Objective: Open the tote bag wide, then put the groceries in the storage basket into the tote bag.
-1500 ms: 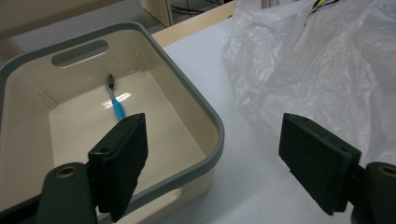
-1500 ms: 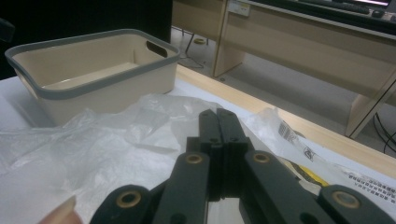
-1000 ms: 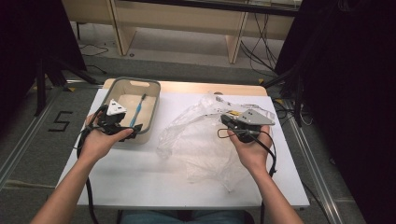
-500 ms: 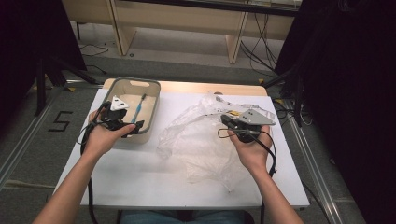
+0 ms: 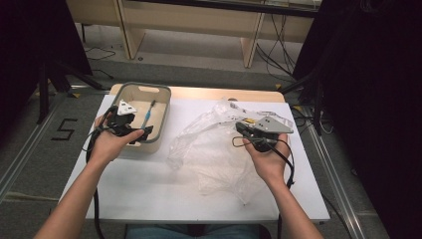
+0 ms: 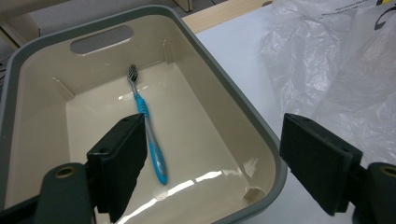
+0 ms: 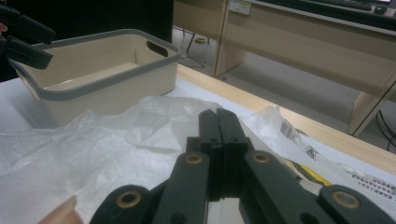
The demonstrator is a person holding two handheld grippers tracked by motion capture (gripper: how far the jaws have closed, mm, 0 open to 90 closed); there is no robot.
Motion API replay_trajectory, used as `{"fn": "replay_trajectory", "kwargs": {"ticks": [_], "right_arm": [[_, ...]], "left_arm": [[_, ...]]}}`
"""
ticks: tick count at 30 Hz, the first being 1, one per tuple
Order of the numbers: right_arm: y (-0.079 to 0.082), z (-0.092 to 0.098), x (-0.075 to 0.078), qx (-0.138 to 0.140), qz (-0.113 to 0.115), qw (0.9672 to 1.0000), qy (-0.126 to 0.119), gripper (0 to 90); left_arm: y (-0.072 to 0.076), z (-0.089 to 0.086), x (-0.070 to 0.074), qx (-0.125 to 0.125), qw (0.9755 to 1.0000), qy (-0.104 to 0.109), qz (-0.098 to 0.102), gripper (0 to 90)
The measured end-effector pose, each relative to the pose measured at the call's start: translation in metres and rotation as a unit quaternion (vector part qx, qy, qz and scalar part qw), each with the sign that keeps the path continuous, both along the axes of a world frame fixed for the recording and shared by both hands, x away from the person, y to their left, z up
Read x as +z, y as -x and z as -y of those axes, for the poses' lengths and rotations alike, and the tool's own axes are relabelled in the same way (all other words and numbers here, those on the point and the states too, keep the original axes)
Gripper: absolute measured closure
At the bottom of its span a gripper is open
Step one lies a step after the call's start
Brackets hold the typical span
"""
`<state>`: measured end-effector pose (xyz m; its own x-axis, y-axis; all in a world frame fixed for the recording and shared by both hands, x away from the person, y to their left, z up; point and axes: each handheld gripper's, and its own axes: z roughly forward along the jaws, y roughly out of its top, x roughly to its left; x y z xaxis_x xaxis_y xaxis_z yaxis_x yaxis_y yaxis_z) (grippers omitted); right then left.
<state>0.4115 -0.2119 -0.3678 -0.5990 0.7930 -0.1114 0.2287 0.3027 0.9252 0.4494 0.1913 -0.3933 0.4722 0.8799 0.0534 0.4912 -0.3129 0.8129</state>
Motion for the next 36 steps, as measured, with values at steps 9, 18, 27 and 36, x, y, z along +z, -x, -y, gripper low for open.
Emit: {"fn": "replay_trajectory", "kwargs": {"ticks": [9,18,27,36], "right_arm": [[0.0,0.0,0.001,-0.001,-0.001,1.0,-0.001,90.0],[-0.001,-0.001,-0.001,0.006,-0.008,0.9999,-0.008,90.0],[0.001,0.002,-0.001,0.004,-0.01,0.9999,-0.007,90.0],[0.0,0.001,-0.003,0.006,-0.012,0.9999,-0.007,90.0]], "left_arm": [[-0.002,0.0,-0.001,0.004,1.0,0.001,-0.001,23.2],[-0.012,0.002,-0.006,0.016,0.9997,0.0,-0.018,26.3],[-0.036,0.008,-0.01,0.033,0.9983,-0.012,-0.047,28.6],[-0.072,0.007,-0.009,0.059,0.9958,-0.018,-0.067,30.4]]}}
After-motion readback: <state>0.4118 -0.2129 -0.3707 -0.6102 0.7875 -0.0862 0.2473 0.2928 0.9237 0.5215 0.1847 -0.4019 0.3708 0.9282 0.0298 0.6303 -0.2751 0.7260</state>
